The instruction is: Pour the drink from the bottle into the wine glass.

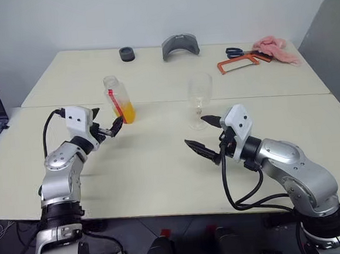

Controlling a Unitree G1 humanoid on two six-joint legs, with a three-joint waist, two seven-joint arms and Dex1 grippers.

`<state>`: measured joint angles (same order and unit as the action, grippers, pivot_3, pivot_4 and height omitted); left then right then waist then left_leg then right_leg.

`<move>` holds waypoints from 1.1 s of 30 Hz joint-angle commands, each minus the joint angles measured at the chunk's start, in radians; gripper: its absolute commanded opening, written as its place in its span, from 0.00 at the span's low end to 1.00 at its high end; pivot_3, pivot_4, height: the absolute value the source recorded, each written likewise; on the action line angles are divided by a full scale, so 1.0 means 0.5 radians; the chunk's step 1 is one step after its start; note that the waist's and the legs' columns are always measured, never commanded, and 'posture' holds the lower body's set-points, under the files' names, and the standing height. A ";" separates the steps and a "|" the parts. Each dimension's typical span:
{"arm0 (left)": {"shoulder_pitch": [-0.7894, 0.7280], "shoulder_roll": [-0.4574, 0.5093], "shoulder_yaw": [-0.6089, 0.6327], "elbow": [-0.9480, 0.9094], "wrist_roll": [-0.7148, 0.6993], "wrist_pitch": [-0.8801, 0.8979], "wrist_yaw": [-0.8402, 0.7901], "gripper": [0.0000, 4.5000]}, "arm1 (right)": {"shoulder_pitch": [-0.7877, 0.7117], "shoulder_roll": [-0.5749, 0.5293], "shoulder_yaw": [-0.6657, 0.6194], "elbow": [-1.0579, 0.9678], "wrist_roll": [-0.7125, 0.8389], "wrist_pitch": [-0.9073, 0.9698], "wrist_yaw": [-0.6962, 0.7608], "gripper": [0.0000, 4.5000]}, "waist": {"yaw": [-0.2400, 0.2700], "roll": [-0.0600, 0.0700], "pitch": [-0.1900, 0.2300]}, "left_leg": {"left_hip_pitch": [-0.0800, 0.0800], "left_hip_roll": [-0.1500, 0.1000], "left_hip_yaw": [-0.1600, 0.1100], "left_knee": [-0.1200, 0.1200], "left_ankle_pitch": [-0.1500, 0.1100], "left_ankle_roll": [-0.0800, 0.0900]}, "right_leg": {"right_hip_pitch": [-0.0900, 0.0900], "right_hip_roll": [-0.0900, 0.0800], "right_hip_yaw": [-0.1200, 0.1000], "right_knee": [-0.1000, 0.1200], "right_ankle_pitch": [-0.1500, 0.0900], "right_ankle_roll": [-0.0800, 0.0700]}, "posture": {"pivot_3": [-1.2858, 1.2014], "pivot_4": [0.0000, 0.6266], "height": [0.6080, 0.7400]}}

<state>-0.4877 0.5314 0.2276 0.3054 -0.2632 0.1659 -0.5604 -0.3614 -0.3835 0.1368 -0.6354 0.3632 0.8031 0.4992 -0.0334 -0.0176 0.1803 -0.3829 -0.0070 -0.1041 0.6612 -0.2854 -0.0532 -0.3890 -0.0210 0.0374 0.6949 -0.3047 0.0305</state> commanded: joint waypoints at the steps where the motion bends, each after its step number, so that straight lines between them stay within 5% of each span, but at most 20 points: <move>1: -0.116 0.016 -0.025 0.085 0.045 -0.059 0.004 1.00 | -0.042 -0.007 -0.039 -0.093 0.041 -0.007 -0.015 0.99 | 0.001 0.000 0.000 | 0.000 0.000 0.000 0.000 0.000 0.000 | 0.000 0.000 0.000 0.000 0.000 0.000 | 0.52 0.24 1.00; 31: -0.895 -0.083 -0.114 1.275 0.247 -0.513 0.090 1.00 | -0.188 -0.068 -0.014 -0.050 0.195 -0.087 0.101 0.99 | 0.000 -0.001 0.000 | -0.003 -0.002 -0.001 0.001 0.000 0.000 | -0.001 0.000 -0.003 0.000 0.000 0.000 | 0.52 0.24 1.00; 33: -0.923 -0.087 -0.113 1.321 0.254 -0.542 0.092 0.88 | -0.188 -0.070 -0.011 -0.047 0.194 -0.092 0.100 1.00 | 0.000 -0.001 0.000 | -0.003 -0.002 -0.001 0.001 0.000 0.000 | -0.001 0.000 -0.003 0.000 0.000 0.000 | 0.52 0.24 1.00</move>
<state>-0.9175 0.4836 0.1631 0.9630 -0.1374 -0.0722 -0.5151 -0.4399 -0.4143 0.1398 -0.6364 0.4525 0.7791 0.5447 -0.0334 -0.0181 0.1805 -0.3846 -0.0081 -0.1046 0.6619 -0.2853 -0.0534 -0.3897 -0.0211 0.0358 0.6949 -0.3047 0.0306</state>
